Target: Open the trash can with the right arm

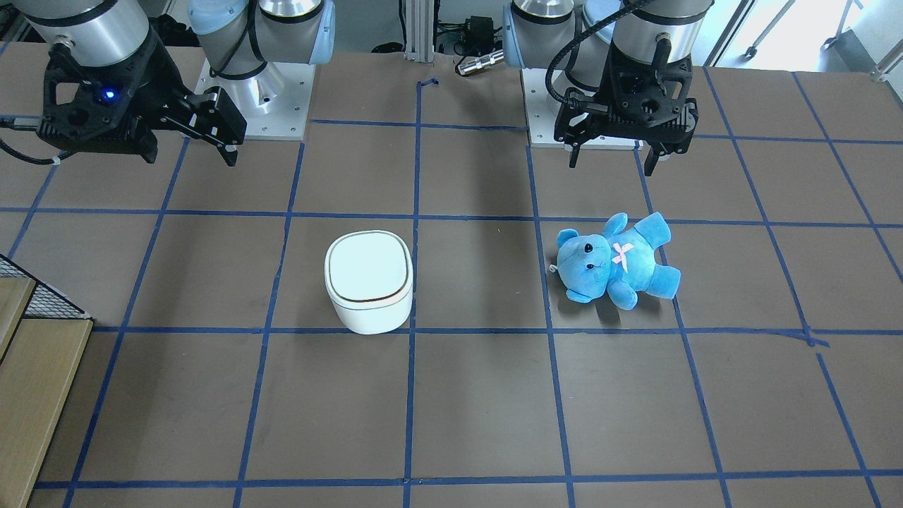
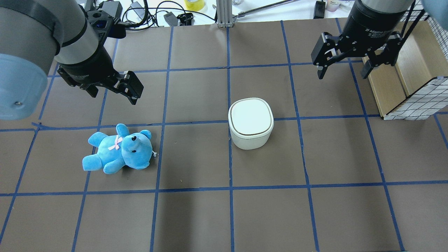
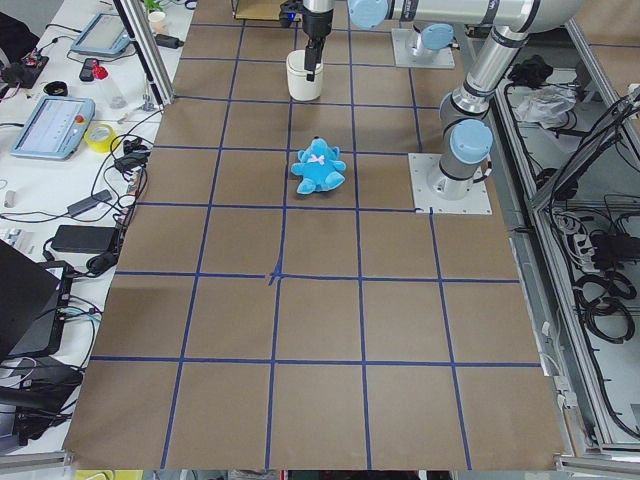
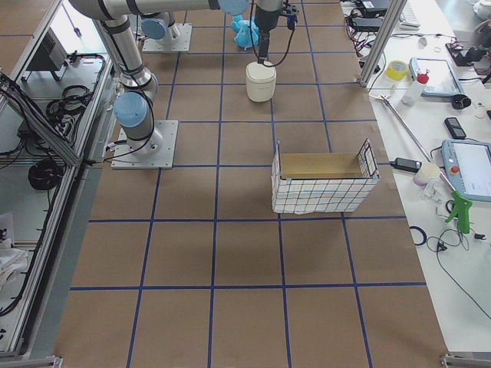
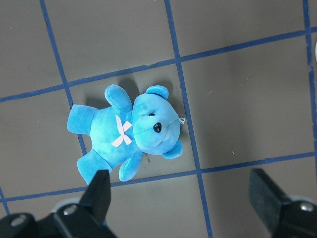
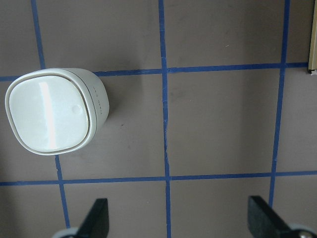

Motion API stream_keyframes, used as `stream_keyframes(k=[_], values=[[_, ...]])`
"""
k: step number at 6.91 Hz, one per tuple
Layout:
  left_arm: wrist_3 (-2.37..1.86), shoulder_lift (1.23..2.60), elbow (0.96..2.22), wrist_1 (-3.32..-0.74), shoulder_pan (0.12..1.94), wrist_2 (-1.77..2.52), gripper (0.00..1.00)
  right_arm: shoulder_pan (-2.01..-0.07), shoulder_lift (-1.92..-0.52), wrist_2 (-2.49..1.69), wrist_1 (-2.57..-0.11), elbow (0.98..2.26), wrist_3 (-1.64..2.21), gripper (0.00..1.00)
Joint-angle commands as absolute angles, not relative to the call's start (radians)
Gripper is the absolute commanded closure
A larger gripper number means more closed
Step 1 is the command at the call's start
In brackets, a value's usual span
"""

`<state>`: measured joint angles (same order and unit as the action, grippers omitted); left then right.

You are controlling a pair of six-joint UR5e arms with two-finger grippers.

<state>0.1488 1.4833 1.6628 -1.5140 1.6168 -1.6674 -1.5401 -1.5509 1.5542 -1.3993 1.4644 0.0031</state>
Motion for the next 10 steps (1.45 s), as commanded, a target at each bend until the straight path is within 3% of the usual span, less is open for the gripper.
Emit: stream_keyframes(k=[1,8,9,10], values=[[0.149,1.483,1.663,-1.514,1.617,-1.669,0.0,-1.54,-1.551,1.552,-1.401,1.465,0.003,0.0],[0.149,1.483,1.663,-1.514,1.617,-1.667,0.0,-1.542,-1.551,1.543,-1.405,1.465,0.005,0.0],[0.149,1.483,1.663,-1.514,1.617,-1.667,0.0,-1.542,-1.549,1.543,-1.408,1.465,0.003,0.1],[0.149,1.483,1.663,-1.514,1.617,-1.667,0.0,-1.542,-1.549,1.543,-1.431,1.466,0.003,0.52]])
